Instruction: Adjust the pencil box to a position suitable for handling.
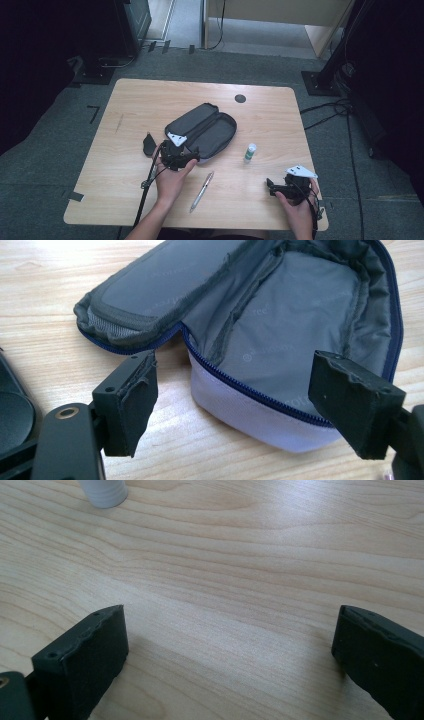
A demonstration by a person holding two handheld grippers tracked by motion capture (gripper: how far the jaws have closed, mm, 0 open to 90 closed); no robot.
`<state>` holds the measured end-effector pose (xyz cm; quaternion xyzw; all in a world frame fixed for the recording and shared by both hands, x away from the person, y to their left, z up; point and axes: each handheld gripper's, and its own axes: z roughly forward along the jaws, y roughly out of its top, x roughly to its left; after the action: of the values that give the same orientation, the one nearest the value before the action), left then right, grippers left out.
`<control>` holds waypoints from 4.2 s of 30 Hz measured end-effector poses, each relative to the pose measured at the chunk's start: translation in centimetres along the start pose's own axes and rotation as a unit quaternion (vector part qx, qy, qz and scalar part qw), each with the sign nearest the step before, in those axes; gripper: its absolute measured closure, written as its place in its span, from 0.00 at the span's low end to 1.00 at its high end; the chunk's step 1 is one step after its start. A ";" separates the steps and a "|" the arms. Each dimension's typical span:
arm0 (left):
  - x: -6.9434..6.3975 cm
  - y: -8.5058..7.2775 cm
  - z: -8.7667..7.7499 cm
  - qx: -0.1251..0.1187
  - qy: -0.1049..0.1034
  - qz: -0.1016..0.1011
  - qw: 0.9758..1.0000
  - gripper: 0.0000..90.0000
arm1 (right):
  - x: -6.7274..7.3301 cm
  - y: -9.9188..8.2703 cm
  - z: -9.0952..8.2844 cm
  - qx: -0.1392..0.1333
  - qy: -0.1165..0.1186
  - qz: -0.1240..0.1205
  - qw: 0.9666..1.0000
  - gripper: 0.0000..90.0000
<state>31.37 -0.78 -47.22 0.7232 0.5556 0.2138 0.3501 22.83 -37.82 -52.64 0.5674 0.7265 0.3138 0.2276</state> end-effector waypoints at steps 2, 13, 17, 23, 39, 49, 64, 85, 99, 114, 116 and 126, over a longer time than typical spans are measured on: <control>-0.1 0.0 0.4 0.010 0.005 0.001 1.000 0.23 | 0.0 0.0 0.0 0.000 0.000 0.000 1.000 0.01; -0.7 -0.5 1.3 0.042 0.016 0.006 0.999 0.42 | 0.0 -0.1 -0.1 -0.004 0.003 -0.004 1.000 0.04; -0.3 -0.6 1.7 0.044 0.021 0.011 0.999 0.51 | 0.0 -0.1 -0.1 -0.004 0.003 -0.004 1.000 0.04; 0.6 -0.4 1.9 0.041 0.022 0.007 0.999 0.66 | 0.0 -0.1 -0.1 -0.004 0.003 -0.004 1.000 0.04; 3.3 0.0 2.0 0.029 0.031 0.017 0.999 0.94 | 0.0 -0.1 -0.1 -0.004 0.003 -0.004 1.000 0.04; 4.3 0.1 2.0 0.026 0.019 0.027 0.999 1.00 | 0.0 -0.1 -0.1 -0.004 0.003 -0.004 1.000 0.04; 5.6 -0.5 1.5 0.017 -0.011 0.051 0.999 1.00 | 0.0 -0.1 -0.1 -0.004 0.003 -0.004 1.000 0.04; 6.5 -0.3 -1.5 -0.012 -0.050 0.016 0.999 0.43 | 0.0 -0.1 -0.1 -0.004 0.003 -0.004 1.000 0.04; 11.1 -1.7 -5.7 -0.033 -0.064 0.004 0.997 0.01 | 0.0 -0.1 -0.1 -0.004 0.003 -0.004 1.000 0.04; 15.9 -5.2 -7.3 -0.026 -0.028 -0.007 0.999 0.00 | 0.0 -0.1 -0.1 -0.004 0.003 -0.003 1.000 0.04; 16.3 -5.7 -7.3 -0.022 -0.020 -0.007 1.000 0.00 | 0.0 -0.1 -0.1 -0.004 0.003 -0.004 1.000 0.04; 18.8 -8.7 -6.9 0.008 0.017 -0.002 1.000 0.00 | 0.0 -0.1 -0.1 -0.004 0.003 -0.003 1.000 0.04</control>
<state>26.33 20.18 -50.56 0.7213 0.5643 0.2209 0.3353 22.73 -37.80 -52.62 0.5632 0.7277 0.3175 0.2292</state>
